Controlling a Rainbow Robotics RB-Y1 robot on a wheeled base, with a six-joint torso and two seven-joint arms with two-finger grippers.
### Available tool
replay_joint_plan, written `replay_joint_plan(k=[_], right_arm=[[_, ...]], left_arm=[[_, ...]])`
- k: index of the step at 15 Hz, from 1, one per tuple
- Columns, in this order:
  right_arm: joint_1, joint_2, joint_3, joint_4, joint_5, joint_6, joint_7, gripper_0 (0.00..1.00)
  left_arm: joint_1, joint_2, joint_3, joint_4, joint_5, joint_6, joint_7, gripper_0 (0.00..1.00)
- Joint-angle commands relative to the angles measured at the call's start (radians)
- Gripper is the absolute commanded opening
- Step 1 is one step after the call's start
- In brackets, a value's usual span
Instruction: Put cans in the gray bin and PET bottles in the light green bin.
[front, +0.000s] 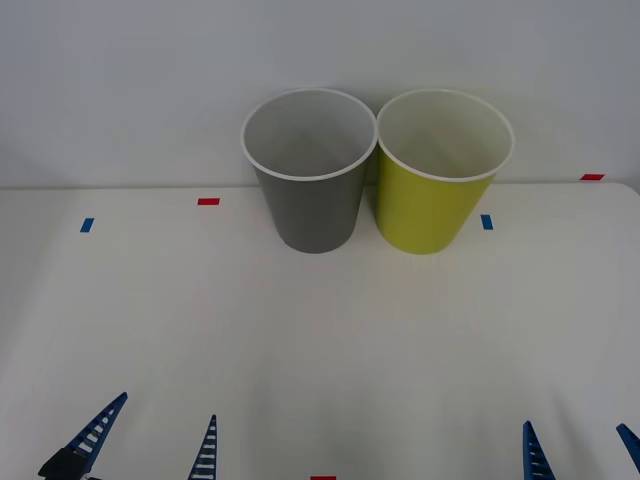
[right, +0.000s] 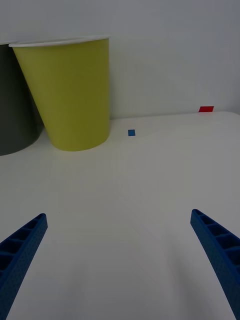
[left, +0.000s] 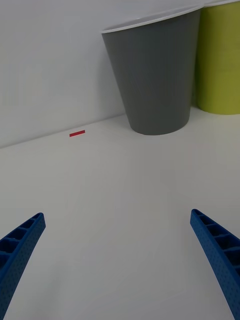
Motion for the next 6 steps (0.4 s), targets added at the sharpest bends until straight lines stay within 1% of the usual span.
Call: replay_joint_plan(k=[1,6], right_arm=[[0.000,0.000,0.000,0.000,0.000,0.000,0.000,1.00],[0.000,0.000,0.000,0.000,0.000,0.000,0.000,1.00]], left_arm=[[0.000,0.000,0.000,0.000,0.000,0.000,0.000,1.00],[0.000,0.000,0.000,0.000,0.000,0.000,0.000,1.00]])
